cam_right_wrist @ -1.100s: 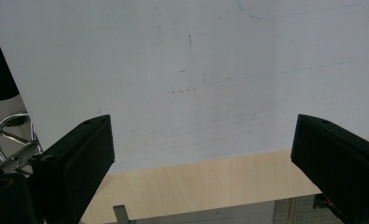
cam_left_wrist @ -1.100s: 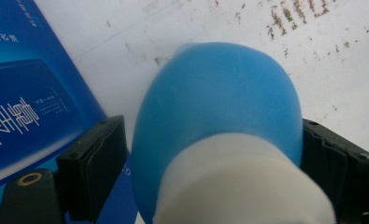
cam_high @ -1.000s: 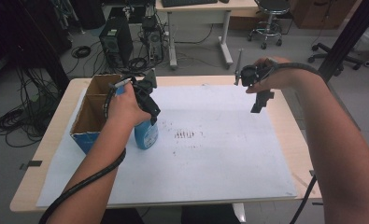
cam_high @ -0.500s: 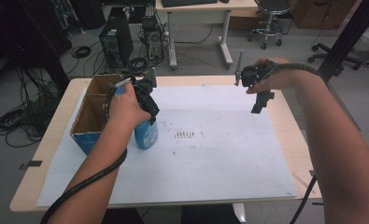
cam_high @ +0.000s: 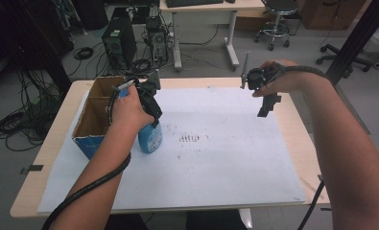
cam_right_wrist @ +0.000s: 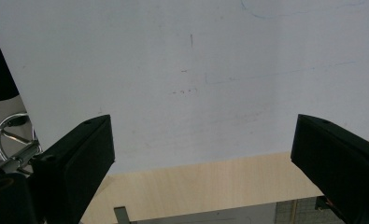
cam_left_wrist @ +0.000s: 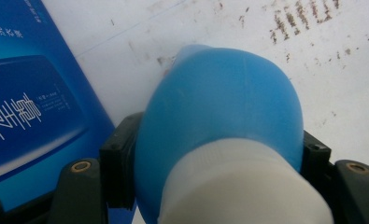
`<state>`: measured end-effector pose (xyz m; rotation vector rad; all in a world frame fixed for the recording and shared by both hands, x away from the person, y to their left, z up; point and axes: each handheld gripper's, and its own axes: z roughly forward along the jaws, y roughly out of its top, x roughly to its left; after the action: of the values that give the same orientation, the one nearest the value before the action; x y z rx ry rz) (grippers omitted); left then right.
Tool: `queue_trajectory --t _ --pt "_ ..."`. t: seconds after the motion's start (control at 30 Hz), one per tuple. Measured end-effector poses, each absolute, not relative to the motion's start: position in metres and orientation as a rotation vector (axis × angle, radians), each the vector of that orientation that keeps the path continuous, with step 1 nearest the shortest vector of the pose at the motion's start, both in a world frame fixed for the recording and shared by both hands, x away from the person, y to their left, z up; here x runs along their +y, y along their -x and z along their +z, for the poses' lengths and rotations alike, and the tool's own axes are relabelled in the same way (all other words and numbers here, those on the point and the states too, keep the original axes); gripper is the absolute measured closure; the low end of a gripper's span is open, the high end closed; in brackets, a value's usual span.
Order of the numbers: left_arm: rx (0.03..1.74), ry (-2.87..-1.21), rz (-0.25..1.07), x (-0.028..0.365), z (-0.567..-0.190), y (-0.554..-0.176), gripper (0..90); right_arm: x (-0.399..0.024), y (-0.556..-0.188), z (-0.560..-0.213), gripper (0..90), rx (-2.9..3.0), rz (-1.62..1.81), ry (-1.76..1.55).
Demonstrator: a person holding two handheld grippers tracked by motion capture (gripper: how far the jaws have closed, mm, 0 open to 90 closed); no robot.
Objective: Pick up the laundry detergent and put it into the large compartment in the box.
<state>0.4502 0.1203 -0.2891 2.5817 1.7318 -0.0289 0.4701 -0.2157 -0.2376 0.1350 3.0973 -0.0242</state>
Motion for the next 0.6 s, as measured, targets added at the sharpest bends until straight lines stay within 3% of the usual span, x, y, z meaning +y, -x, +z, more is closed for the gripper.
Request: queue_trajectory --t 0.6 --pt "1.739 -2.591 -0.03 0.1187 -0.2894 -0.4519 35.6 -0.2145 -0.4708 -0.2399 6.2 3.103 -0.025 -0.132"
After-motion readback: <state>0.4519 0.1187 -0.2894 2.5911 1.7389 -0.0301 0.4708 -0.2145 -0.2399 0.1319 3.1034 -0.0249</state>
